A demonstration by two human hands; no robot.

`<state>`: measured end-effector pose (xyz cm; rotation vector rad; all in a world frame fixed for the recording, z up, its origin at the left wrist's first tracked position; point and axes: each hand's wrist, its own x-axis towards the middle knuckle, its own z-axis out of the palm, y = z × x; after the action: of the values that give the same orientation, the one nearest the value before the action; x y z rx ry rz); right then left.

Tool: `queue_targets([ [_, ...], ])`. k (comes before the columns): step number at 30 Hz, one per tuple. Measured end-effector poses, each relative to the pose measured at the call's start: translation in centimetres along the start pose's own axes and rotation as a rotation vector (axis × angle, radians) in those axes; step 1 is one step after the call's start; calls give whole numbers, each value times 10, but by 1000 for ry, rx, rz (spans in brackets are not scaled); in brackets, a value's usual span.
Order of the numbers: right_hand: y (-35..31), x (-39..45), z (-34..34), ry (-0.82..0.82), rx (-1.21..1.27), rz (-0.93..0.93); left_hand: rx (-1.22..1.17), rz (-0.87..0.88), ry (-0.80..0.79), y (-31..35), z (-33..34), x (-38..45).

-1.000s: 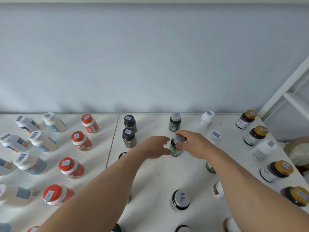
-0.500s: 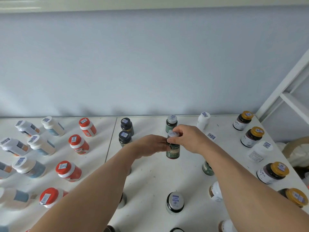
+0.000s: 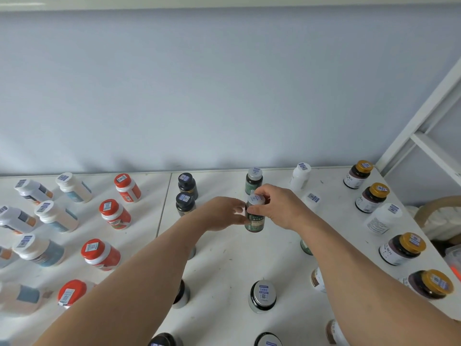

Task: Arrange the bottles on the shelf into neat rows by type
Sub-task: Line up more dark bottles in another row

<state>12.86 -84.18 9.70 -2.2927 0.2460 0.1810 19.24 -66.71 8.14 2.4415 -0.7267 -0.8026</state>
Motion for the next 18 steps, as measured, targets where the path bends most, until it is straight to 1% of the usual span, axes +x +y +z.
queue_targets([
  [3,5,-2,9,7,-14,-2,194,-25,100,-3,3,1],
  [5,11,-2,15,20,-33,3,303,-20,122,-5,5,2],
  [8,18,-2,22,35,-34,15,401,-16,128,-6,6,3],
  [12,23,-2,28,54,-47,15,444,8,157,-6,5,6],
  [16,24,1,25,2,-12,59,428,24,162,-5,2,11],
  [18,21,6,17,23,-10,51,418,32,179,-5,-2,17],
])
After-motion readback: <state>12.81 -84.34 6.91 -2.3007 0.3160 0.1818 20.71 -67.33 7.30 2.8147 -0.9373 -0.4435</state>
